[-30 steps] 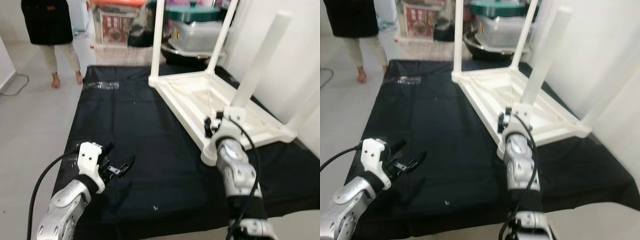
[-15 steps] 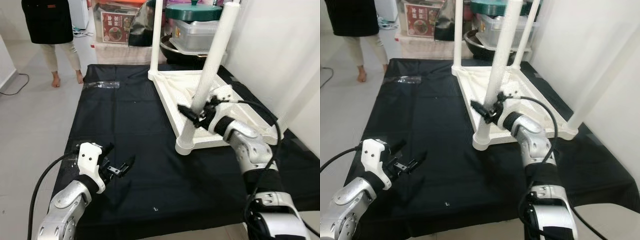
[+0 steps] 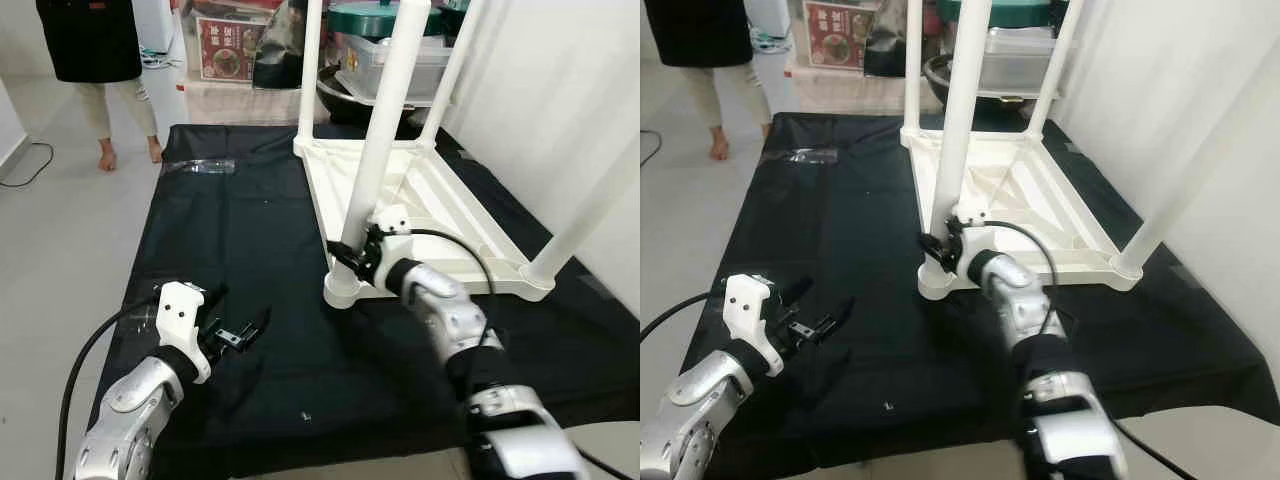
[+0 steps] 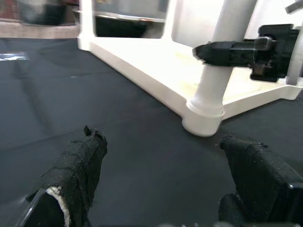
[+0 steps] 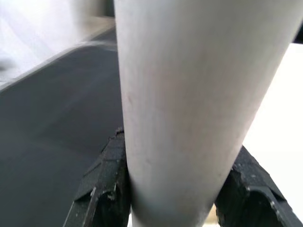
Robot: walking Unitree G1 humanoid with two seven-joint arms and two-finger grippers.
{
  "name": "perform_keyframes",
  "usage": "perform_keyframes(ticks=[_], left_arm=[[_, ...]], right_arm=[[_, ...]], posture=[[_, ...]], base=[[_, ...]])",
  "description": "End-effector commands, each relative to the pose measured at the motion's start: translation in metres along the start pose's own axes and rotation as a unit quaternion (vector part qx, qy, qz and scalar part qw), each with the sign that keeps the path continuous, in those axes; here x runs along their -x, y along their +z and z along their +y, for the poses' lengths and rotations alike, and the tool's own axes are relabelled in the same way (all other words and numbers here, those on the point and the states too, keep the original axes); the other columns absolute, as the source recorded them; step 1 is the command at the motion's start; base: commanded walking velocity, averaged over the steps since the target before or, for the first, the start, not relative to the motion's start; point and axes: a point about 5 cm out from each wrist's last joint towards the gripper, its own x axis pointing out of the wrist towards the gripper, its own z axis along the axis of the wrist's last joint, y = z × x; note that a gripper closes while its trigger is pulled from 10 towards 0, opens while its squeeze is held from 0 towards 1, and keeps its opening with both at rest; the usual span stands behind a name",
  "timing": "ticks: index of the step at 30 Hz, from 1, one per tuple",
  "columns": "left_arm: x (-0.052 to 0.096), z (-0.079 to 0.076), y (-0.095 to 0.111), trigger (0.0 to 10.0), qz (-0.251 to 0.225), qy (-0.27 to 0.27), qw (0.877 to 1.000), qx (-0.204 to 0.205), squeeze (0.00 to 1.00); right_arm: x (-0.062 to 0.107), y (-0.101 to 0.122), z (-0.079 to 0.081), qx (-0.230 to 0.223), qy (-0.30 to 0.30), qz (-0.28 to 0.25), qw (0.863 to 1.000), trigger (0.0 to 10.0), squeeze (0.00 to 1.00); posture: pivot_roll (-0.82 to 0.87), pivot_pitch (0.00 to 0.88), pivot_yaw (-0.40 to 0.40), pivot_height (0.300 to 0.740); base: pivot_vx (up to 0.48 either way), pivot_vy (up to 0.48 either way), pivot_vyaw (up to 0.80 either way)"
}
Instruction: Building children table
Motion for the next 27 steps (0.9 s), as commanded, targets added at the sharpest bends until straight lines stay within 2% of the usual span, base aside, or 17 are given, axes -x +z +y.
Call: perform_keyframes(ticks=[1, 2, 3, 4, 5, 7, 11, 12, 14, 15, 17, 19, 20, 21, 23, 25, 27], left_arm=[[0.003, 0.001, -0.002, 10.0, 0.004, 0.003, 1.0, 0.009, 0.0], [0.003, 0.001, -0.002, 10.0, 0.004, 0.003, 1.0, 0.009, 0.0], [0.004, 0.002, -0.002, 10.0, 0.004, 0.003, 1.0, 0.009, 0.0], [0.004, 0.002, -0.002, 10.0, 0.004, 0.003, 1.0, 0.009, 0.0], [0.005, 0.002, -0.002, 10.0, 0.005, 0.003, 1.0, 0.008, 0.0], [0.006, 0.003, -0.002, 10.0, 0.006, 0.002, 1.0, 0.008, 0.0], [0.006, 0.003, -0.002, 10.0, 0.008, 0.002, 1.0, 0.007, 0.0], [0.007, 0.004, -0.003, 10.0, 0.009, 0.001, 1.0, 0.007, 0.0], [0.007, 0.004, -0.003, 10.0, 0.009, 0.001, 1.0, 0.007, 0.0], [0.006, 0.004, -0.003, 10.0, 0.011, 0.001, 1.0, 0.006, 0.0], [0.006, 0.006, -0.004, 10.0, 0.014, 0.002, 1.0, 0.005, 0.0], [0.006, 0.006, -0.004, 10.0, 0.014, 0.002, 1.0, 0.005, 0.0], [0.006, 0.007, -0.004, 10.0, 0.014, 0.003, 1.0, 0.005, 0.0], [0.006, 0.007, -0.004, 10.0, 0.014, 0.003, 1.0, 0.005, 0.0], [0.006, 0.009, -0.004, 10.0, 0.014, 0.004, 1.0, 0.005, 0.0], [0.006, 0.009, -0.004, 10.0, 0.014, 0.004, 1.0, 0.005, 0.0], [0.006, 0.009, -0.004, 10.0, 0.015, 0.003, 1.0, 0.005, 0.0]], right_arm=[[0.012, -0.013, -0.043, 0.012, -0.158, 0.037, 0.987, 0.0, 0.0], [0.012, -0.013, -0.043, 0.012, -0.158, 0.037, 0.987, 0.0, 0.0], [0.031, -0.018, -0.057, 0.014, -0.259, 0.039, 0.965, 0.0, 0.0], [0.031, -0.018, -0.057, 0.014, -0.259, 0.039, 0.965, 0.0, 0.0], [0.051, -0.02, -0.064, 0.027, -0.31, 0.032, 0.95, 0.0, 0.0], [0.065, -0.016, -0.061, 0.062, -0.309, 0.007, 0.949, 0.0, 0.0], [0.07, -0.009, -0.051, 0.09, -0.275, -0.02, 0.957, 0.3, 0.0], [0.064, 0.004, -0.037, 0.091, -0.201, -0.06, 0.973, 10.0, 0.0], [0.064, 0.004, -0.037, 0.091, -0.201, -0.06, 0.973, 10.0, 0.0], [0.054, 0.016, -0.026, 0.076, -0.128, -0.094, 0.984, 10.0, 1.0], [0.034, 0.04, -0.011, 0.054, 0.006, -0.121, 0.991, 10.0, 1.0], [0.034, 0.04, -0.011, 0.054, 0.006, -0.121, 0.991, 10.0, 1.0], [0.027, 0.046, -0.005, 0.045, 0.086, -0.12, 0.988, 10.0, 0.0], [0.027, 0.046, -0.005, 0.045, 0.086, -0.12, 0.988, 10.0, 0.0], [0.029, 0.046, 0.004, 0.054, 0.228, -0.107, 0.966, 10.0, 0.0], [0.029, 0.046, 0.004, 0.054, 0.228, -0.107, 0.966, 10.0, 0.0], [0.03, 0.03, 0.009, 0.089, 0.314, -0.076, 0.942, 10.0, 0.0]], posture=[[0.06, 0.0, -0.098, 0.74], [0.06, 0.0, -0.098, 0.74], [0.05, 0.0, -0.092, 0.74], [0.05, 0.0, -0.092, 0.74], [0.04, 0.0, -0.083, 0.74], [0.04, 0.0, -0.08, 0.74], [0.04, 0.0, -0.07, 0.74], [0.04, 0.0, -0.066, 0.74], [0.04, 0.0, -0.066, 0.74], [0.04, 0.0, -0.067, 0.74], [0.05, 0.0, -0.071, 0.74], [0.05, 0.0, -0.071, 0.74], [0.06, 0.0, -0.074, 0.74], [0.06, 0.0, -0.074, 0.74], [0.07, 0.0, -0.071, 0.74], [0.07, 0.0, -0.071, 0.74], [0.08, 0.0, -0.075, 0.74]], base=[[0.0, 0.0, 0.0], [0.0, 0.0, 0.0], [0.0, 0.0, 0.0], [0.0, 0.0, 0.0], [0.0, 0.0, 0.0], [0.0, 0.0, 0.0], [0.0, 0.0, 0.0], [0.0, 0.0, 0.0], [0.0, 0.0, 0.0], [0.0, 0.0, 0.0], [0.0, 0.0, 0.0], [0.0, 0.0, 0.0], [0.0, 0.0, 0.0], [0.0, 0.0, 0.0], [0.0, 0.0, 0.0], [0.0, 0.0, 0.0], [0.0, 0.0, 0.0]])
